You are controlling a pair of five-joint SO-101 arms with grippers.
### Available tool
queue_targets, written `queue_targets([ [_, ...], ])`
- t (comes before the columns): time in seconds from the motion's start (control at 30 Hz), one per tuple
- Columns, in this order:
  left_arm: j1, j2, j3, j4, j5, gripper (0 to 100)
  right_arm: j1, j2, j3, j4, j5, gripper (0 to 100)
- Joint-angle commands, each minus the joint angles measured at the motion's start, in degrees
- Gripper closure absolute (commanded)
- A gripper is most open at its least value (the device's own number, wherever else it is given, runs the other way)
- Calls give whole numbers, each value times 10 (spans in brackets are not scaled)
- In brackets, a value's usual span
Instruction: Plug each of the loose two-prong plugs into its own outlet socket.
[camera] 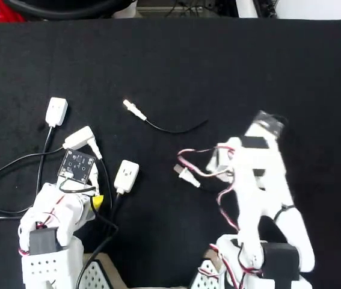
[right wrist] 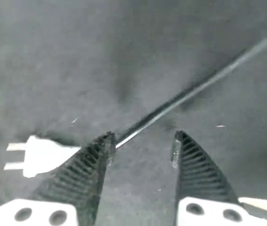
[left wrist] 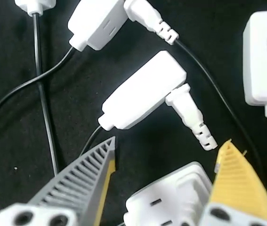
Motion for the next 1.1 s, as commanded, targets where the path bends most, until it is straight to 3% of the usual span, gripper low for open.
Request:
queue_targets([
  [0.0, -1, -1, 0, 1, -4, 672, 55, -16, 24, -46, -8, 797],
  [0.23, -1, -1, 0, 1, -4, 672, 69, -17, 108, -175, -3, 801],
  [0.37, -1, -1, 0, 1, -4, 672, 66, -17, 113, -185, 8, 811],
  [0.53, -1, -1, 0, 1, -4, 672, 70, -17, 111, -185, 47, 992],
  [0.67, -1, -1, 0, 1, -4, 672, 70, -21, 110, -185, 66, 988],
  [0.93, -1, -1, 0, 1, -4, 672, 70, -20, -14, 18, 120, 987],
  [1.07, -1, -1, 0, 1, -4, 672, 82, -17, -98, 4, 197, 987],
])
